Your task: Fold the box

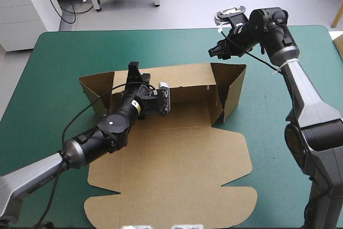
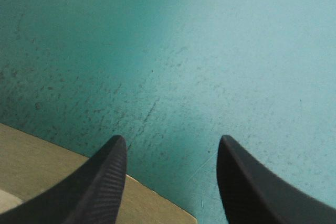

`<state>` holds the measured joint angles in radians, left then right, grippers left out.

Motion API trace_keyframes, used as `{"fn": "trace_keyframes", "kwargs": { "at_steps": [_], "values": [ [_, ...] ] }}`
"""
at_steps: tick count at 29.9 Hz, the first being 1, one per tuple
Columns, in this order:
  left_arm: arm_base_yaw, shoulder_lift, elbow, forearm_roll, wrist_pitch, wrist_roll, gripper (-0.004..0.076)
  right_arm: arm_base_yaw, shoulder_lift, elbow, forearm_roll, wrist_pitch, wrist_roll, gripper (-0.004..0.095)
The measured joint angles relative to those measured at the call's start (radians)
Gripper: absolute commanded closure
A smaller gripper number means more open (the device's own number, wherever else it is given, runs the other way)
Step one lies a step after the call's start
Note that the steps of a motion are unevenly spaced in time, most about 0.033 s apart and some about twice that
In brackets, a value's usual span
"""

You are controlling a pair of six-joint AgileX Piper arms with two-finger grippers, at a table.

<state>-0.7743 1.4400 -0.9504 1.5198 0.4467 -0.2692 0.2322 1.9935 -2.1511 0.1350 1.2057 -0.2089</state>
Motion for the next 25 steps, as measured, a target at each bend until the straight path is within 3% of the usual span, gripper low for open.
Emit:
{"fn": "trace_keyframes", "kwargs": {
  "at_steps": [18,25],
  "values": [
    [0.0,0.0,0.0,0.0,-0.001,0.0,0.0731,0.005,0.004,0.0,0.046,0.0,-0.003,0.0423],
    [0.0,0.0,0.0,0.0,-0.002,0.0,0.0731,0.015,-0.037,0.101,0.049,-0.01,-0.006,0.0423]
  ]
}}
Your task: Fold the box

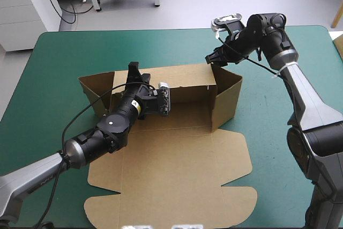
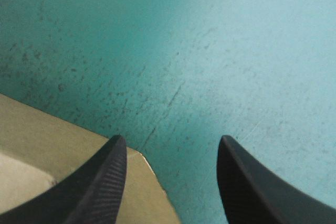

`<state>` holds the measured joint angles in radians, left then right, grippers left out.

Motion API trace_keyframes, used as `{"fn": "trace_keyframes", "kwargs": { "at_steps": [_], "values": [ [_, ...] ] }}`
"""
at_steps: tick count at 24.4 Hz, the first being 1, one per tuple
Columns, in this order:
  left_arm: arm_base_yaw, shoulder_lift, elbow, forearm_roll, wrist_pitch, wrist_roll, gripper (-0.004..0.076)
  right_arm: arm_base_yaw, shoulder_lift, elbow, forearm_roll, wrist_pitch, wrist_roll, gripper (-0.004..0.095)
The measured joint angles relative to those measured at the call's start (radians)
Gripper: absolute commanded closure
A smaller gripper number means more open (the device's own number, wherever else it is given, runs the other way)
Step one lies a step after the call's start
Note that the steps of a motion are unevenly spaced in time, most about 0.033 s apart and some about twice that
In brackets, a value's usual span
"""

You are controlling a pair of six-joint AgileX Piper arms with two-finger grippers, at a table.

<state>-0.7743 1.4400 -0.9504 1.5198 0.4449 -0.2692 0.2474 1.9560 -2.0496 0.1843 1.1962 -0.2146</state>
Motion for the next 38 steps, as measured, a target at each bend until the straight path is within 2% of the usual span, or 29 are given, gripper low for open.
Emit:
{"fn": "trace_keyframes", "kwargs": {
  "at_steps": [10,22,27,34,38],
  "values": [
    [0.0,0.015,-0.001,0.011,0.008,0.0,0.0731,0.0,-0.135,0.206,0.032,0.001,-0.02,0.0425],
    [0.0,0.017,-0.003,0.016,0.009,-0.015,0.0731,0.002,-0.312,0.498,0.164,-0.008,-0.189,0.0425],
    [0.0,0.017,-0.003,0.019,0.009,-0.023,0.0731,0.078,-0.315,0.543,0.204,-0.011,-0.216,0.0428],
    [0.0,0.019,-0.003,0.023,0.012,-0.024,0.0731,0.137,-0.316,0.548,0.141,-0.096,-0.178,0.0541],
    [0.0,0.02,-0.003,0.023,0.012,-0.024,0.0731,0.183,-0.316,0.554,-0.013,-0.149,-0.027,0.0552]
  ]
}}
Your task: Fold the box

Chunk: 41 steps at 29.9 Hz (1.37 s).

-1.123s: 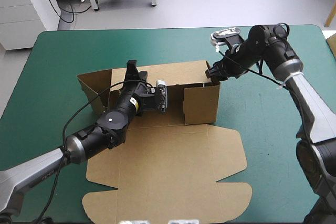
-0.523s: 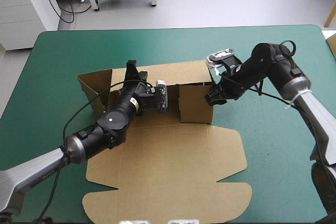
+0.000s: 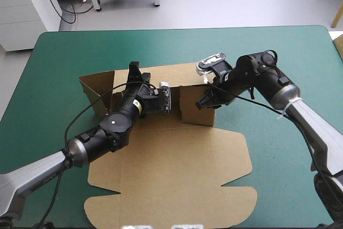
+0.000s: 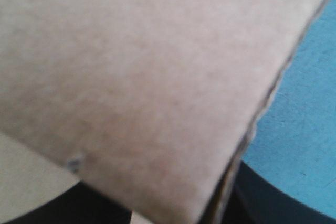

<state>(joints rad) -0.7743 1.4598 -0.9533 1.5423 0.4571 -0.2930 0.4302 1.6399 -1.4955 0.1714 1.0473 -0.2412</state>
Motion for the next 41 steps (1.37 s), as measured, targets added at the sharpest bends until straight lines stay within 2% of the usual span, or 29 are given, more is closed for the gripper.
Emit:
{"fn": "trace_keyframes", "kwargs": {
  "at_steps": [4,7,17,22,24,27,32,38,41],
  "values": [
    [0.0,0.0,0.0,0.0,0.0,0.0,0.0731,0.029,-0.013,0.05,-0.065,-0.068,0.085,0.0553],
    [0.0,0.0,0.0,0.0,0.0,0.0,0.0731,0.047,-0.05,0.123,-0.074,-0.173,0.116,0.0553],
    [0.0,0.0,0.0,0.0,0.0,0.0,0.0731,0.054,-0.219,0.392,-0.071,-0.473,0.163,0.056],
    [0.0,0.0,0.0,0.0,-0.002,0.0,0.0731,0.054,-0.227,0.429,-0.026,-0.564,0.162,0.056],
    [0.0,0.0,0.0,0.0,-0.002,0.0,0.0731,0.054,-0.224,0.431,-0.007,-0.589,0.158,0.0562],
    [0.001,0.0,0.0,0.0,-0.003,0.0,0.0731,0.054,-0.217,0.431,0.001,-0.611,0.155,0.0648],
    [0.001,0.0,0.0,0.0,-0.003,0.0,0.0731,0.054,-0.213,0.431,-0.006,-0.615,0.155,0.0919],
    [0.001,0.0,0.0,0.0,-0.004,-0.014,0.0723,0.05,-0.211,0.432,-0.014,-0.617,0.16,0.0924],
    [0.001,0.0,0.0,0.0,-0.004,-0.02,0.0667,0.049,-0.211,0.432,-0.014,-0.618,0.162,0.0924]
  ]
}}
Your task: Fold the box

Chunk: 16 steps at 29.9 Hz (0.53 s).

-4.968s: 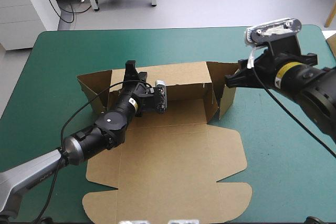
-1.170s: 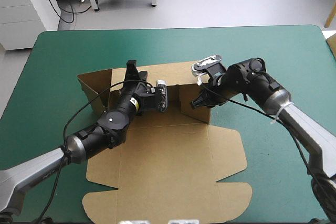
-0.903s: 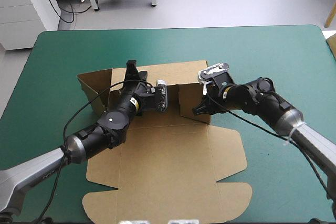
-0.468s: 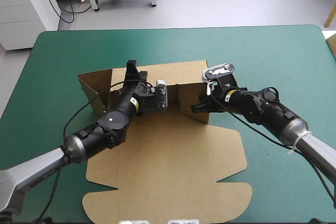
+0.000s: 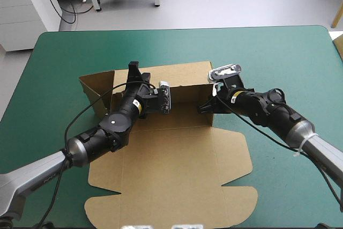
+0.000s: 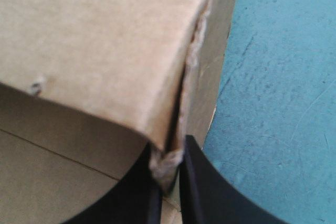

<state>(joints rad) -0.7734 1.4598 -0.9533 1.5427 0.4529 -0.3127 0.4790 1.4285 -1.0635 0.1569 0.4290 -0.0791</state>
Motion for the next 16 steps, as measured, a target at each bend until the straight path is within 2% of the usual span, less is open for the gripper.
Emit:
{"fn": "trace_keyframes", "kwargs": {
  "at_steps": [4,9,11,16],
  "values": [
    [0.0,-0.011,0.0,-0.02,-0.009,0.0,0.0534,-0.001,0.0,0.0,0.0,-0.002,0.002,0.0924],
    [-0.018,-0.049,0.011,-0.071,-0.07,0.001,0.038,0.001,0.006,0.0,0.005,-0.018,0.004,0.0924],
    [-0.044,-0.067,0.011,-0.101,-0.084,0.001,0.0351,0.006,0.007,0.0,0.008,-0.02,0.004,0.0924],
    [-0.134,-0.112,0.011,-0.165,-0.054,0.001,0.0348,0.006,0.007,0.0,0.009,-0.022,0.004,0.0924]
  ]
}}
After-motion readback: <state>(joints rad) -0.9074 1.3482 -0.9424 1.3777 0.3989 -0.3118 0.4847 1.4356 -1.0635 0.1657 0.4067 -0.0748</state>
